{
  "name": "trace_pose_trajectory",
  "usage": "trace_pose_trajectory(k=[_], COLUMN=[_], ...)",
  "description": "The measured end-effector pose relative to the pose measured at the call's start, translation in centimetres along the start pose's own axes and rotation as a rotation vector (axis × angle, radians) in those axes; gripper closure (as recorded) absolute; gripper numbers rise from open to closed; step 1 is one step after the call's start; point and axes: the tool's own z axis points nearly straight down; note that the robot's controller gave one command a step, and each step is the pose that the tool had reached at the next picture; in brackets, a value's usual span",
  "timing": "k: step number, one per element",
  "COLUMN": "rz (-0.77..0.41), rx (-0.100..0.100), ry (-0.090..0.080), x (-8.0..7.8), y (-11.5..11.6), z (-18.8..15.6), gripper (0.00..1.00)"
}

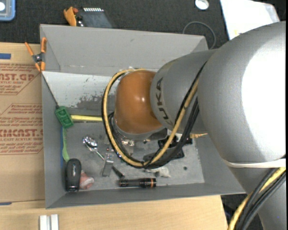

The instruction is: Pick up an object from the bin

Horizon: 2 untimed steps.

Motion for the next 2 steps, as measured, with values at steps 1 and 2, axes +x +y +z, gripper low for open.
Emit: trace_pose_trajectory(k=[1, 2], rz=[-0.006, 0.204], rx=[-0.001, -0.003], ry=[-0.005, -0.003], x=[-1.06, -0.73], y=[0.04, 0.50], z=[4.86, 4.78], gripper=[0.00, 1.00])
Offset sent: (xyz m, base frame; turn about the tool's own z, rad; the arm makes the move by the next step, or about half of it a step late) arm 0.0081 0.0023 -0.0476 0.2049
